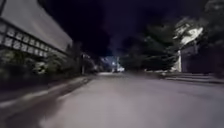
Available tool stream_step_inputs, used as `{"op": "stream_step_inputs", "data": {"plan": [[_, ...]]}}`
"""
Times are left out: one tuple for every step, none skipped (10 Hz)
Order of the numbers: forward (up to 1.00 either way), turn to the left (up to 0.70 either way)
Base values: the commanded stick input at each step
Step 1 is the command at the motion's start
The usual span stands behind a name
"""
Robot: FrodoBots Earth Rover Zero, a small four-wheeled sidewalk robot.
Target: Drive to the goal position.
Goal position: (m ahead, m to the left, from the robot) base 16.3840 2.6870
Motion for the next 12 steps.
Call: {"op": "stream_step_inputs", "data": {"plan": [[0.7,0.0],[0.7,0.0],[0.7,0.0],[0.7,0.0],[0.7,0.0],[0.7,0.0],[0.7,0.0],[0.7,0.0],[0.7,0.0],[0.7,0.0],[0.7,0.0],[0.7,0.0]]}}
